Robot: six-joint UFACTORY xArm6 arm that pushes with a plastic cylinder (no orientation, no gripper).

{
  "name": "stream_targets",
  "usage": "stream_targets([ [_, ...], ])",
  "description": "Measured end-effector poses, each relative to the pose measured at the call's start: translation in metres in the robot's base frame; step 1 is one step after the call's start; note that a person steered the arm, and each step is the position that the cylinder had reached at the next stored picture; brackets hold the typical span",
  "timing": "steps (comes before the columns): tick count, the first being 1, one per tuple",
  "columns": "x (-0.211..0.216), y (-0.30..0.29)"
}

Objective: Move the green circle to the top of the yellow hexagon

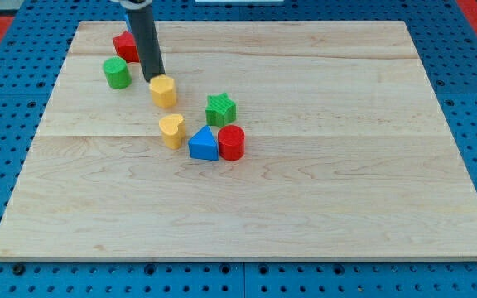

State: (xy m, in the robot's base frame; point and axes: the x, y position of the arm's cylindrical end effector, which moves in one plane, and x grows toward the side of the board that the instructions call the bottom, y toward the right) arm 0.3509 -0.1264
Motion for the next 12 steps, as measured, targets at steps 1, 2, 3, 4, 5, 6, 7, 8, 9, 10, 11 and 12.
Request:
stream_targets([
  [1,0.039,0.003],
  [2,-0.003,-0.043],
  [3,0.017,-0.117],
  [4,-0.010,-0.148],
  [5,-0.034,-0.062],
  [6,-0.041,-0.010],
  [7,-0.081,-0.021],
  [8,-0.068,0.003],
  [9,-0.033,0.008],
  [10,-0.031,0.012],
  [11,-0.023,0.015],
  [12,-0.026,0.019],
])
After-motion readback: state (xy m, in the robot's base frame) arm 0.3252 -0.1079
